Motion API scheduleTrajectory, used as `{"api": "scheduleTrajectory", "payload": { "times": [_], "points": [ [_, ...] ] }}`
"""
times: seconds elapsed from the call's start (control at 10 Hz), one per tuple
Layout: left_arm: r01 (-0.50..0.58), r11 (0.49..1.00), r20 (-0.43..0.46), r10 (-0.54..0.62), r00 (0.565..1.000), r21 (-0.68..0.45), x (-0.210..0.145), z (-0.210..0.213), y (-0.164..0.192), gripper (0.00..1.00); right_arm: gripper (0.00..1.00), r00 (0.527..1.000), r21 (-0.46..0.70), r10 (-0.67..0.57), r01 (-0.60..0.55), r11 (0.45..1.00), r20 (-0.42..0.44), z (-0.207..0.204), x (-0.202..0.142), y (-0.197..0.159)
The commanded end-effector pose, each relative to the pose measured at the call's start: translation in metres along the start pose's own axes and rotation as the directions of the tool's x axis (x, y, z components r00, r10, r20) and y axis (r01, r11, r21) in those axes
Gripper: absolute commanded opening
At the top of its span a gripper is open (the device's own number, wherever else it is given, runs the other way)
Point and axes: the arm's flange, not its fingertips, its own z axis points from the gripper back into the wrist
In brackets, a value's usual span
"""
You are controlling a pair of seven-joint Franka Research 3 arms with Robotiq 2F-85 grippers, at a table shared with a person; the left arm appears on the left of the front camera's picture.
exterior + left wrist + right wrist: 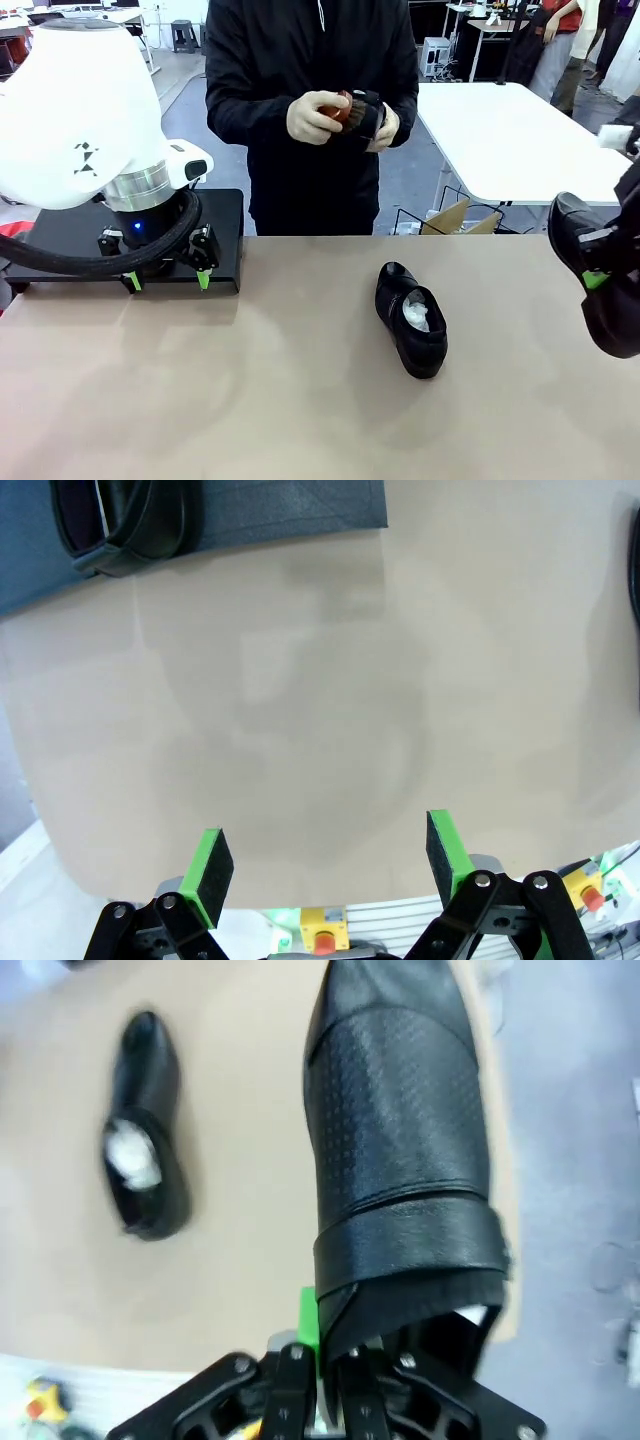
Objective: Organize the shoes by placing them on the stand.
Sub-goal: Pick up one Shoe and place it in the middle of the table.
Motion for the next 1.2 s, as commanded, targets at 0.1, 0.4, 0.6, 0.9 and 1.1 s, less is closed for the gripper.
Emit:
{"api": "scheduleTrajectory", "payload": {
  "times": [0.1, 0.4, 0.6, 0.9, 1.1],
  "points": [
    [-0.001, 1.0, 0.003, 0.001, 1.0, 0.004, -0.001, 0.001, 0.003, 1.0, 0.0, 1.0, 0.009, -0.014, 0.014, 1.0, 0.007, -0.014, 0.011, -0.02],
    [-0.001, 1.0, 0.003, 0.001, 1.0, 0.004, -0.001, 0.001, 0.003, 1.0, 0.0, 1.0, 0.006, -0.021, 0.021, 1.0, -0.021, -0.01, 0.003, -0.01],
    [-0.001, 1.0, 0.003, 0.001, 1.0, 0.004, -0.001, 0.001, 0.003, 1.0, 0.0, 0.998, -0.001, 0.01, -0.01, 1.0, 0.06, 0.034, -0.014, 0.061],
    [-0.001, 1.0, 0.003, 0.001, 1.0, 0.004, -0.001, 0.001, 0.003, 1.0, 0.0, 0.989, 0.046, 0.135, -0.137, 0.989, 0.054, 0.055, -0.038, 0.172],
    [-0.001, 1.0, 0.003, 0.001, 1.0, 0.004, -0.001, 0.001, 0.003, 1.0, 0.0, 0.985, 0.055, 0.171, -0.171, 0.984, 0.004, 0.034, -0.06, 0.235]
  ]
}}
